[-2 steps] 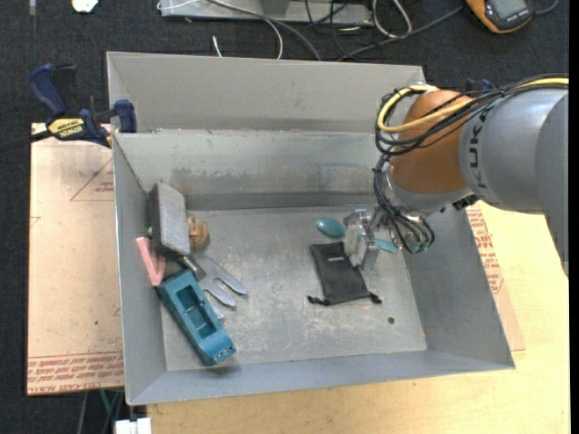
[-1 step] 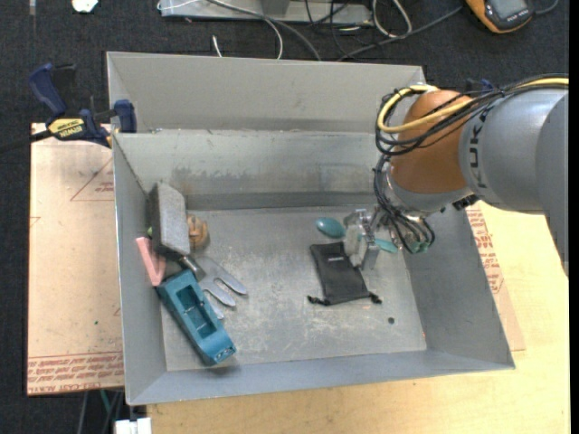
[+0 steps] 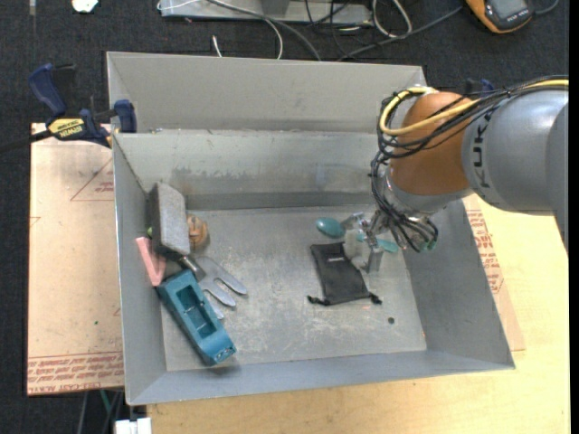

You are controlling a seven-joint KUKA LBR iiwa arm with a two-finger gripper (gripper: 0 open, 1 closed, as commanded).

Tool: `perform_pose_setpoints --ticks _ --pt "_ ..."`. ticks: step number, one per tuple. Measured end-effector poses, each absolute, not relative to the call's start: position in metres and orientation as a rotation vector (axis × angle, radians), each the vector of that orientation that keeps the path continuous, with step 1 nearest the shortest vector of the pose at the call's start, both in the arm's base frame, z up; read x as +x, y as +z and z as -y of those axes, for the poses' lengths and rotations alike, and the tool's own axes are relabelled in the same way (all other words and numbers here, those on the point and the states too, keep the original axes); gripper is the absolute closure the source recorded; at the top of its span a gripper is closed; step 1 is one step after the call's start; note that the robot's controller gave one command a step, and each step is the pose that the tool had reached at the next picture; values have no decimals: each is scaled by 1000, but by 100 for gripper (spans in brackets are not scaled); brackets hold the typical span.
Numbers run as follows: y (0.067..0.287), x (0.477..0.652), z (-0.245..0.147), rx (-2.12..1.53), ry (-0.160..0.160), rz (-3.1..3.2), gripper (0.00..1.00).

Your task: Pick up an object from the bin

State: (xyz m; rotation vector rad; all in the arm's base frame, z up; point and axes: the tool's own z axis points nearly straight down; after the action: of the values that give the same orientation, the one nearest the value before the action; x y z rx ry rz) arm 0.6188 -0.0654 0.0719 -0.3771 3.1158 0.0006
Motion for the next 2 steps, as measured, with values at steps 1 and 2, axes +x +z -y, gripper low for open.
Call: perform_pose_setpoints --ticks 1,2 --pt "75 614 69 -695 2 -3060 0" --pt "75 614 69 -695 2 -3060 0"
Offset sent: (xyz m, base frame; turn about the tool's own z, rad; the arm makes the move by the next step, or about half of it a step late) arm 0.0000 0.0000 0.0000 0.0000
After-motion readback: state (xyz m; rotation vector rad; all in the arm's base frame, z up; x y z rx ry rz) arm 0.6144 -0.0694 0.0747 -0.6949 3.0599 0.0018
